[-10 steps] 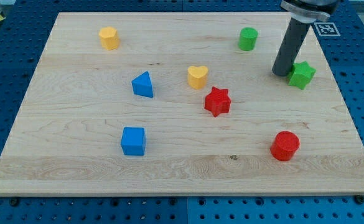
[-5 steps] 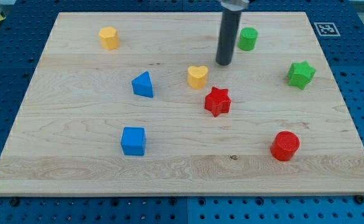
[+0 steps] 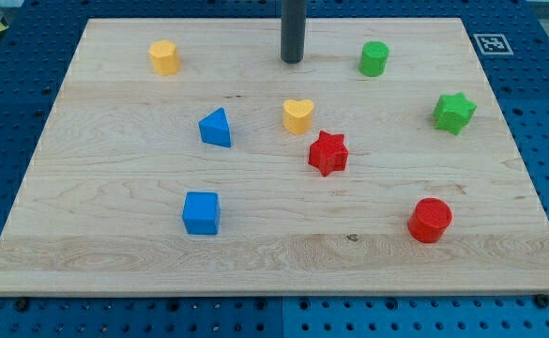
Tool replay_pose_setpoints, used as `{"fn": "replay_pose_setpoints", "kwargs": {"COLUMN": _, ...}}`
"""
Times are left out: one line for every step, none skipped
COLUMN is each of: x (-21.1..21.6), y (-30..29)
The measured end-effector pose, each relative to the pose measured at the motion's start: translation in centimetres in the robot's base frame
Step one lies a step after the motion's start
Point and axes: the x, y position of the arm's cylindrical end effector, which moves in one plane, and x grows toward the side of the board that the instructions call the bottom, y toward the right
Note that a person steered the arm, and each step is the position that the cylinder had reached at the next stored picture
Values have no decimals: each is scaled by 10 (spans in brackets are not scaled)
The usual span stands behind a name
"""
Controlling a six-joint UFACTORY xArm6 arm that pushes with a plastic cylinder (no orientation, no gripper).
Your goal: Slide green circle to the green star
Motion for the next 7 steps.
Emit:
{"fn": "replay_pose_setpoints", "kwargs": {"x": -8, "y": 0}}
{"fn": "replay_pose_setpoints", "kwargs": {"x": -31, "y": 7}}
{"fn": "replay_pose_setpoints", "kwargs": {"x": -14, "y": 34}}
{"fn": "replay_pose_setpoints", "kwargs": {"x": -16, "y": 64}}
{"fn": "replay_pose_setpoints", "kwargs": {"x": -3, "y": 108}}
{"fn": "replay_pose_setpoints", "kwargs": {"x": 19, "y": 139}}
{"fn": "replay_pose_setpoints", "kwargs": {"x": 43, "y": 151}}
